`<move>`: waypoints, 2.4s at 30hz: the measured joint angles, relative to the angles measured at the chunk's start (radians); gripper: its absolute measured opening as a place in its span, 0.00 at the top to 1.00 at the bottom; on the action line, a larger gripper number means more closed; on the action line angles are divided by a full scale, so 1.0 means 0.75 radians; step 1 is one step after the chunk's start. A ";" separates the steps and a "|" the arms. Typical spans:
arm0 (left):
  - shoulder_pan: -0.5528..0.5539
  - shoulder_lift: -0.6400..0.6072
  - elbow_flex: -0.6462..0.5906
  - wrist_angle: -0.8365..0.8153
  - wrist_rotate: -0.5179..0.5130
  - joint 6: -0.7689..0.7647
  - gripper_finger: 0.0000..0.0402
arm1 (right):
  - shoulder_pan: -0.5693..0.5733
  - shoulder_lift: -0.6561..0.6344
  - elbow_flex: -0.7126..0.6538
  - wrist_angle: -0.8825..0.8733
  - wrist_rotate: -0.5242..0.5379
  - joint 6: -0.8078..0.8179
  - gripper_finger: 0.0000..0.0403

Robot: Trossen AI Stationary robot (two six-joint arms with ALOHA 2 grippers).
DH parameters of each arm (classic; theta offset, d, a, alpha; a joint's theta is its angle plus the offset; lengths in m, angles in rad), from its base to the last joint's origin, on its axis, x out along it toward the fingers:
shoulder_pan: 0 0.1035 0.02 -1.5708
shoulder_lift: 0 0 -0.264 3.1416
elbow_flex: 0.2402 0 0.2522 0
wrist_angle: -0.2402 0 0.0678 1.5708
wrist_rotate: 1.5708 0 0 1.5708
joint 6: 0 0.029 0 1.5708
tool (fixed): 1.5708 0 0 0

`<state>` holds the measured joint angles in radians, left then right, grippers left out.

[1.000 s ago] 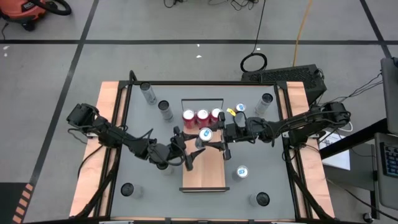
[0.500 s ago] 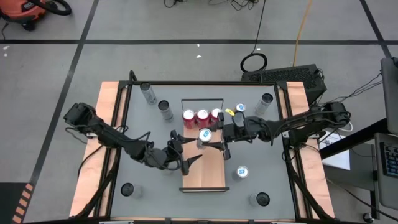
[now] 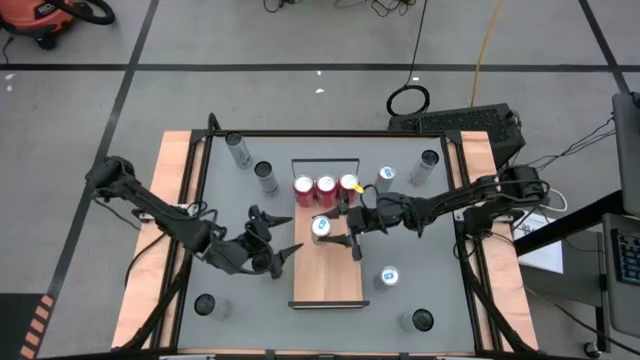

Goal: Place canned beverage on shelf
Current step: Put the middle blue soda can on the shelf

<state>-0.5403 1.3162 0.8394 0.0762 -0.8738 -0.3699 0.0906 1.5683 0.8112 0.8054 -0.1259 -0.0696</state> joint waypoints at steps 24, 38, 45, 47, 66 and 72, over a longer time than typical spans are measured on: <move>-0.083 -0.093 -0.083 -0.293 -0.027 -0.089 0.14 | -0.016 0.216 0.000 0.183 -0.011 -0.068 0.54; -0.083 -0.010 -0.082 -0.034 -0.029 0.144 0.14 | -0.017 0.251 0.000 0.166 -0.008 -0.074 0.54; -0.058 0.017 -0.082 0.069 -0.014 0.198 0.14 | -0.017 0.254 0.000 0.166 -0.008 -0.069 0.54; -0.036 0.017 -0.082 0.095 0.027 0.202 0.14 | -0.017 0.254 0.000 0.165 -0.008 -0.063 0.54; 0.152 0.105 -0.082 0.241 0.321 0.292 0.14 | -0.030 0.252 0.002 0.075 -0.002 0.006 0.53; 0.193 0.120 -0.082 0.228 0.407 0.292 0.14 | -0.041 0.252 0.002 0.076 -0.002 0.007 0.53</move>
<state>-0.3957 1.4059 0.7780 0.2475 -0.5682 -0.1511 0.0596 1.7576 0.8124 0.8627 -0.1276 -0.0647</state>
